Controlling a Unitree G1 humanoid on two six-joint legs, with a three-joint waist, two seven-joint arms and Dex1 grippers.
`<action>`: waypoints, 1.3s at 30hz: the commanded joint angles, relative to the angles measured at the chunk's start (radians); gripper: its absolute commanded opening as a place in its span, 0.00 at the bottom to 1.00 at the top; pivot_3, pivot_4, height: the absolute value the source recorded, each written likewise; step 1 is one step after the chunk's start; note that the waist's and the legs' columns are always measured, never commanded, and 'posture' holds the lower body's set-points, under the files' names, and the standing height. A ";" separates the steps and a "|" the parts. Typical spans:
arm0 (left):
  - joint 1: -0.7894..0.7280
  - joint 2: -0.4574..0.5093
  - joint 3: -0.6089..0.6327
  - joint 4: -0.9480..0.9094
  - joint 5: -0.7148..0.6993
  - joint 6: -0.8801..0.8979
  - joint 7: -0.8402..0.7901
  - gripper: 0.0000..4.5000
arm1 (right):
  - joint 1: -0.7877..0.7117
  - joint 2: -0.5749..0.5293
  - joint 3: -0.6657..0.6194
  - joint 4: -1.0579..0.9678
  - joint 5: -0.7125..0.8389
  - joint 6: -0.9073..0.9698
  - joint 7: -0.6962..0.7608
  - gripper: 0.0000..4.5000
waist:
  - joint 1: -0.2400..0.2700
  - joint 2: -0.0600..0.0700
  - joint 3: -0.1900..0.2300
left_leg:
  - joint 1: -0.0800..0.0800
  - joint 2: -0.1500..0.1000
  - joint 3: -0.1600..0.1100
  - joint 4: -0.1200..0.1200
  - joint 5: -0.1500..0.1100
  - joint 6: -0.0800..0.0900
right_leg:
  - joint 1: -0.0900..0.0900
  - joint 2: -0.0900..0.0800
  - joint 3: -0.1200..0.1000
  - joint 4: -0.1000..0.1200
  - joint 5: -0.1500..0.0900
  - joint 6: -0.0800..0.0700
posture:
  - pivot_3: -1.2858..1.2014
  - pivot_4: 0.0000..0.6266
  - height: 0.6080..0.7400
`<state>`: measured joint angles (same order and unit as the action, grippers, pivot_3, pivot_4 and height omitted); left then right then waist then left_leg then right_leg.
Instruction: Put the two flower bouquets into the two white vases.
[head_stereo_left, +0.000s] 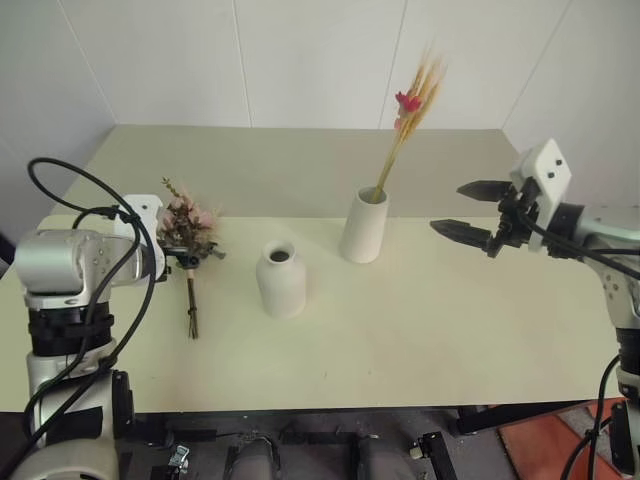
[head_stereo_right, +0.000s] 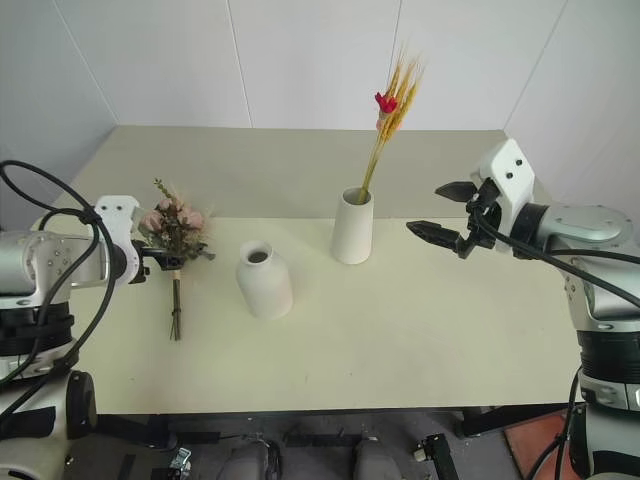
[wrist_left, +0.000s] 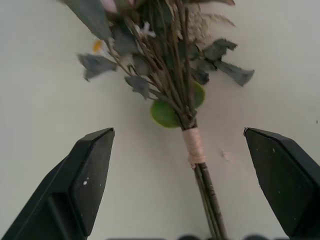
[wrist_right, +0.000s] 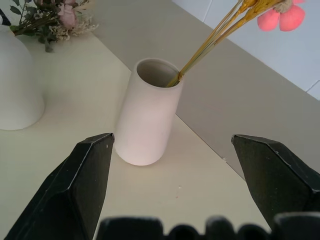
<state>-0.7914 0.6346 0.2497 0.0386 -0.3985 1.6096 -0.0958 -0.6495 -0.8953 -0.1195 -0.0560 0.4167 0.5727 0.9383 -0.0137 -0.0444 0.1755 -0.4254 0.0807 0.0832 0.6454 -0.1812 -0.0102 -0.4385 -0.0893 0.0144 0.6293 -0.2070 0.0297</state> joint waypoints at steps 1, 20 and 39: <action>-0.051 -0.014 -0.006 0.058 0.045 0.005 0.020 1.00 | -0.001 -0.049 -0.068 -0.032 0.026 0.002 0.026 0.99 | 0.001 0.000 0.000 | 0.000 0.000 0.000 0.000 0.000 0.000 | 0.000 0.000 0.000 0.000 0.000 0.000 | 0.52 0.24 1.00; -0.149 -0.099 -0.020 0.314 0.160 -0.158 0.014 0.09 | 0.095 -0.100 -0.140 -0.049 0.025 -0.007 0.037 1.00 | 0.002 -0.001 0.001 | 0.000 -0.003 -0.001 0.000 0.001 -0.001 | 0.001 -0.002 0.000 0.000 0.001 0.001 | 0.52 0.24 1.00; 0.111 -0.201 0.388 -0.199 -0.268 -0.966 -0.418 0.02 | 0.330 -0.131 -0.342 0.035 0.098 -0.255 0.284 1.00 | 0.002 -0.002 0.001 | 0.003 -0.003 -0.001 0.002 0.001 -0.002 | 0.006 -0.003 0.000 -0.001 0.002 0.002 | 0.52 0.24 1.00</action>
<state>-0.6610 0.4340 0.6048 -0.1100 -0.5843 0.7226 -0.4421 -0.3208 -1.0249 -0.4195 -0.0058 0.4954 0.3483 1.2260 -0.0121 -0.0461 0.1764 -0.4224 0.0777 0.0821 0.6481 -0.1801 -0.0120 -0.4325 -0.0923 0.0145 0.6279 -0.2054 0.0322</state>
